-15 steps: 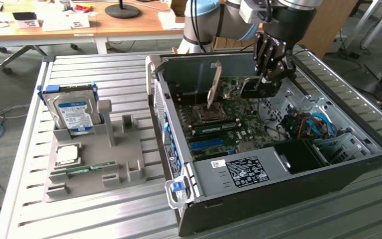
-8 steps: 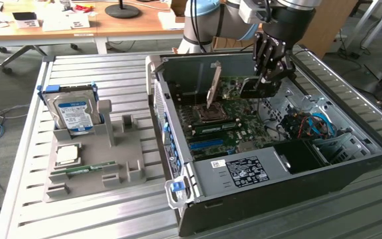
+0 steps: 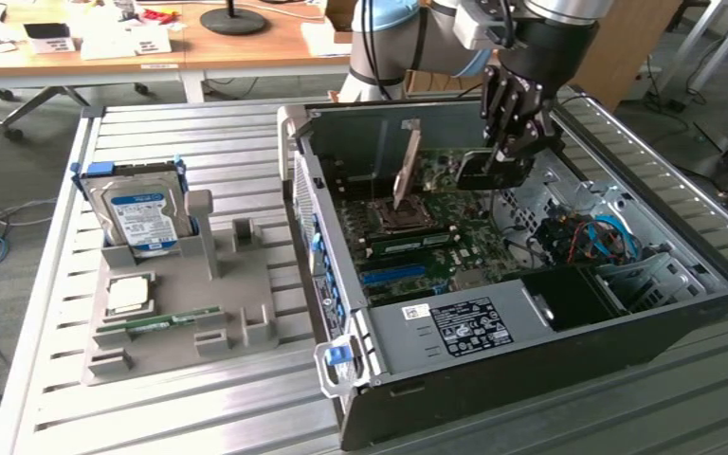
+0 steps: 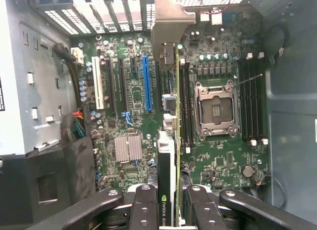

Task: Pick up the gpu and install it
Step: 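Insert the gpu into the slot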

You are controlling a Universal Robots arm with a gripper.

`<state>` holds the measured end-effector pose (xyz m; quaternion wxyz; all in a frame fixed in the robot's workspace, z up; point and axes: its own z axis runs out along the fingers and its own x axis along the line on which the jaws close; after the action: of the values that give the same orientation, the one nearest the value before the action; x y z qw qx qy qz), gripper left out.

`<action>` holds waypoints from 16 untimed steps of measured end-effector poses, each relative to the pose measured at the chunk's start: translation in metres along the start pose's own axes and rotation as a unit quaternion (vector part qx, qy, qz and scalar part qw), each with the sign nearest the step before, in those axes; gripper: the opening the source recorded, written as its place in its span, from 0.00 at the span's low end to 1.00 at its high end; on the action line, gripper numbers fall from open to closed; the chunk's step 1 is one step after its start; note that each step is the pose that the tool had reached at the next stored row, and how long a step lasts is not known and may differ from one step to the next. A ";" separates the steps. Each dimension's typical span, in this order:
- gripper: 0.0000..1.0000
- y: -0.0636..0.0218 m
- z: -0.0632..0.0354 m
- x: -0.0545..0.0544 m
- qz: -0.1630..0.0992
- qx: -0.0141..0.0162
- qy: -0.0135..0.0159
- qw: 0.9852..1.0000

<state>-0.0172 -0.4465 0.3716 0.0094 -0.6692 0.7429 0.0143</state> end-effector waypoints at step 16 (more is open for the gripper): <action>0.27 0.0000 0.0032 0.000 0.000 0.000 0.000 1.000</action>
<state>-0.0172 -0.4466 0.3684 0.0094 -0.6692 0.7429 0.0144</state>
